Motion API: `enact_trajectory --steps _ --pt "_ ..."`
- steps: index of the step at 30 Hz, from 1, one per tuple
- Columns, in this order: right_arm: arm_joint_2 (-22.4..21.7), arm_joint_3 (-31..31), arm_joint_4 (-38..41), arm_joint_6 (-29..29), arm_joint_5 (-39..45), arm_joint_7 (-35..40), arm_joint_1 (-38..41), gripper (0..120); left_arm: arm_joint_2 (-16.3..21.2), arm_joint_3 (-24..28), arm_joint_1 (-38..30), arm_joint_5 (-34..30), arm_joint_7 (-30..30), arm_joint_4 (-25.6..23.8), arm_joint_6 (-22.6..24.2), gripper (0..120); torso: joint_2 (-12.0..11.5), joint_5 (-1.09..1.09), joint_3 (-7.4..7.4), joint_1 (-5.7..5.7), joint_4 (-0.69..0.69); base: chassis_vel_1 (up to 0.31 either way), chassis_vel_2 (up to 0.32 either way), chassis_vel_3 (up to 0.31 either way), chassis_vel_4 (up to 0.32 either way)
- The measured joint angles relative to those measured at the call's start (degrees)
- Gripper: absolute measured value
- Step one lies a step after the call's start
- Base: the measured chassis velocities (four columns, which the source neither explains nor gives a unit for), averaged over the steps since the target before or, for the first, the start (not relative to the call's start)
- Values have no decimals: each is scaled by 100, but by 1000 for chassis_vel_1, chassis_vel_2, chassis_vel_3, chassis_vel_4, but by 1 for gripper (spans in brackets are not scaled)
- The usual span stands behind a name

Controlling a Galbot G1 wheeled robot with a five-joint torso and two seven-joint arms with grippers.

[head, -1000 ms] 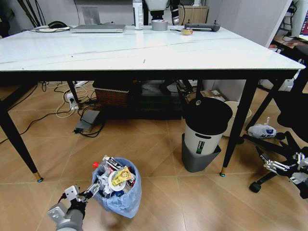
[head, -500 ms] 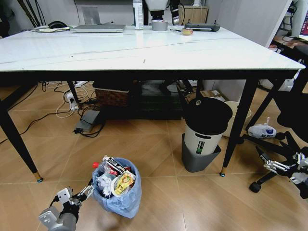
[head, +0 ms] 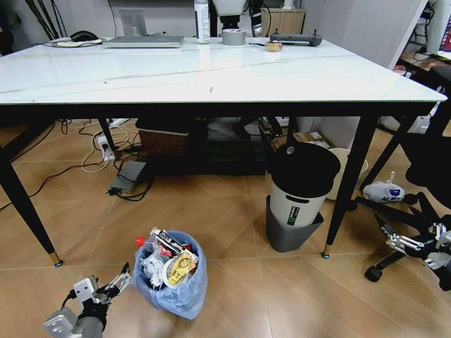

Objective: Pick up the trash bin and place the trash from the table into it.

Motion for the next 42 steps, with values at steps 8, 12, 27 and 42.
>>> enact_trajectory --steps 8,12,27,42 --pt "0 0 0 0 0 0 0 100 27 -350 343 344 101 -473 -106 100 0 1 0 0 0 0 0 0 0" --pt "0 0 0 0 0 0 0 100 170 -633 478 779 241 -640 -177 100 0 0 0 0 0 0 0 0 0" --pt "0 0 0 0 0 0 0 100 239 -705 820 2053 899 -1194 -770 100 0 1 0 0 0 0 0 0 0" --pt "0 0 0 0 0 0 0 100 230 -743 866 2085 883 -1243 -790 100 0 0 0 0 0 0 0 0 0"
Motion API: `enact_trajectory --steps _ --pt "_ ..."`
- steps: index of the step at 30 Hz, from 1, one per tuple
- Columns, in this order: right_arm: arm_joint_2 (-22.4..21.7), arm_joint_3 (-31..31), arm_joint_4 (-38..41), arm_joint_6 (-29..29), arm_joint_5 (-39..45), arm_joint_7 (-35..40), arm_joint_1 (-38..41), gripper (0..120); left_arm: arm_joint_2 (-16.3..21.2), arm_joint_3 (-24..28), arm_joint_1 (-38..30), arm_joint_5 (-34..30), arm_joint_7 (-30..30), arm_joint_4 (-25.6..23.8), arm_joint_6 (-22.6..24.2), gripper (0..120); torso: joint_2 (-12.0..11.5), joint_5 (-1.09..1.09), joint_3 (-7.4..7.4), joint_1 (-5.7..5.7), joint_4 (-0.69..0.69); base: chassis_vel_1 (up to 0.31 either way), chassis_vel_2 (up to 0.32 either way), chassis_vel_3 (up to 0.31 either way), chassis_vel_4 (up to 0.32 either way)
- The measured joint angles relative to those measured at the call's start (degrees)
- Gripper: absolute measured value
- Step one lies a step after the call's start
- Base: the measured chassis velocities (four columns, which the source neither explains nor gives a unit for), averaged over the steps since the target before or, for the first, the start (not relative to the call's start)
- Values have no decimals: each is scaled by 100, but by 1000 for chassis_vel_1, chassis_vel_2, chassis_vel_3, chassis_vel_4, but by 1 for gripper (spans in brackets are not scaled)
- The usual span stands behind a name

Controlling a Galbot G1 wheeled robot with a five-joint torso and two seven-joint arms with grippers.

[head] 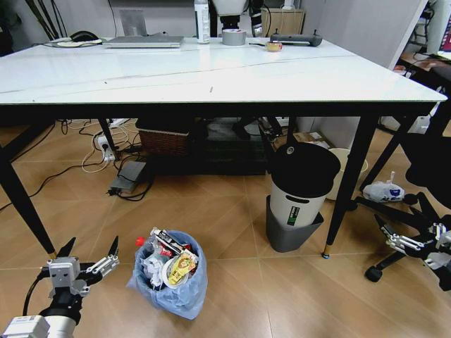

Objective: Pick up the trash bin and place the trash from the table into it.

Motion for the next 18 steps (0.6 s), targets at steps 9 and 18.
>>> enact_trajectory --steps 9,18 --pt "0 0 0 0 0 0 0 100 -2 0 -4 -13 -8 9 8 100 0 0 0 0 0 0 0 0 0" --pt "0 0 0 0 0 0 0 100 -2 2 -6 -19 -12 14 12 100 0 0 0 0 0 0 0 0 0"
